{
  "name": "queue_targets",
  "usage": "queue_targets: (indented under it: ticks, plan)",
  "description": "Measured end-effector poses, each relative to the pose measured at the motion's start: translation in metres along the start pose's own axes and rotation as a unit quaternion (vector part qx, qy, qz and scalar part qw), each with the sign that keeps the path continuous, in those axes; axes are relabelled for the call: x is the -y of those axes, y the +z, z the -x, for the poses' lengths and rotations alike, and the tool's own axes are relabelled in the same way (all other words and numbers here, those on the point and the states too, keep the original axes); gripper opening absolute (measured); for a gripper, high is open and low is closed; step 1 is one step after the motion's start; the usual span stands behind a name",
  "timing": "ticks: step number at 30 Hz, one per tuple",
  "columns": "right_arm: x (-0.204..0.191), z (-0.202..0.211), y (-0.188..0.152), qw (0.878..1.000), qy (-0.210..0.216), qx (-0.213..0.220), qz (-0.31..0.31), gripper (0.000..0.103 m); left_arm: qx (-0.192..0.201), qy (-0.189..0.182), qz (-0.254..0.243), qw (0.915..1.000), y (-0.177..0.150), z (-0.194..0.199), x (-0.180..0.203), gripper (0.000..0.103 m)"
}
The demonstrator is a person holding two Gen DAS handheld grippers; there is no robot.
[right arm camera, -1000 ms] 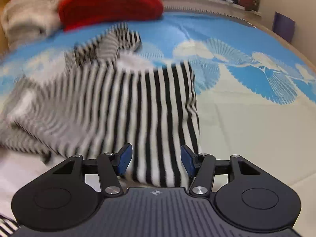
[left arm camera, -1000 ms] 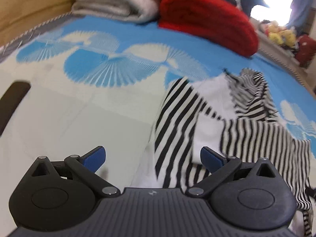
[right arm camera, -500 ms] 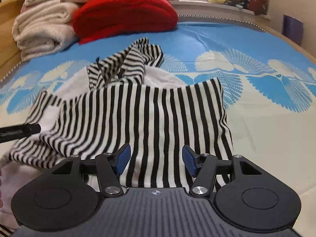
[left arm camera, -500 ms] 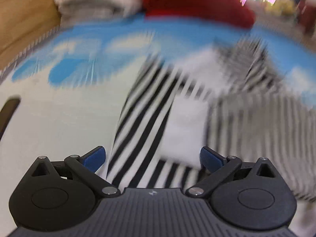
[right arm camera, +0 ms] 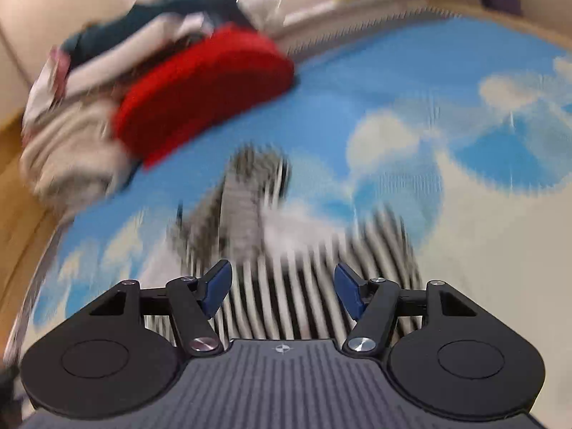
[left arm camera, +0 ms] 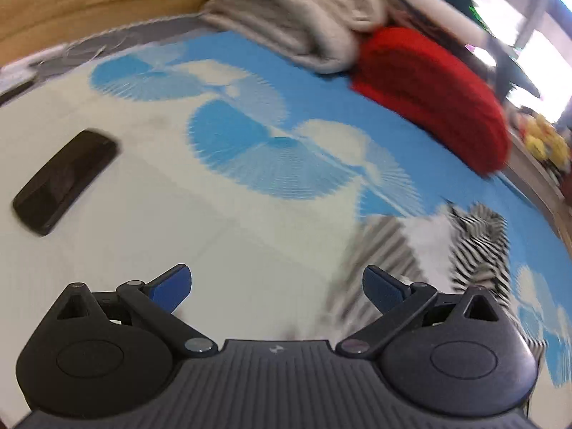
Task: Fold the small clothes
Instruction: 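Grasp the folded cardigan with the right gripper while the left gripper grasps it too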
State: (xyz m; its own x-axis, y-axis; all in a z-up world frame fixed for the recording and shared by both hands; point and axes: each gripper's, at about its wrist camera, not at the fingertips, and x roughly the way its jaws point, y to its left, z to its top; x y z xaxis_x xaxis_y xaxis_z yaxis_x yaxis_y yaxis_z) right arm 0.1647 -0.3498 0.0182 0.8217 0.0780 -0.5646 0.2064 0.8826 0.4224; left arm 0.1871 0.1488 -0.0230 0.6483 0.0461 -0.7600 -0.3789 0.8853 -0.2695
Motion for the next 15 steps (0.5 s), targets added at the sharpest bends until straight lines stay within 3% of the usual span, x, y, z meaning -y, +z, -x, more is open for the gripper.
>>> queue_targets:
  ticks: [3,6,11,15]
  plan:
    - [-0.026,-0.043,0.061,0.999,0.004,0.033,-0.012,0.074,-0.038,-0.001,0.021,0.9991,0.008,-0.015,-0.02,0.102]
    - [-0.041,-0.103,0.097,0.998,-0.013,0.02,-0.062,0.074,-0.076,-0.001,0.07,0.9946,0.015,-0.027,-0.044,0.102]
    - [-0.063,-0.196,0.115,0.994,-0.061,-0.017,-0.089,0.074,-0.063,0.052,0.092,0.9924,0.024,-0.034,-0.065,0.102]
    - [-0.081,-0.247,0.114,0.996,-0.061,-0.026,-0.066,0.076,-0.065,0.047,0.065,0.9947,0.023,-0.035,-0.055,0.102]
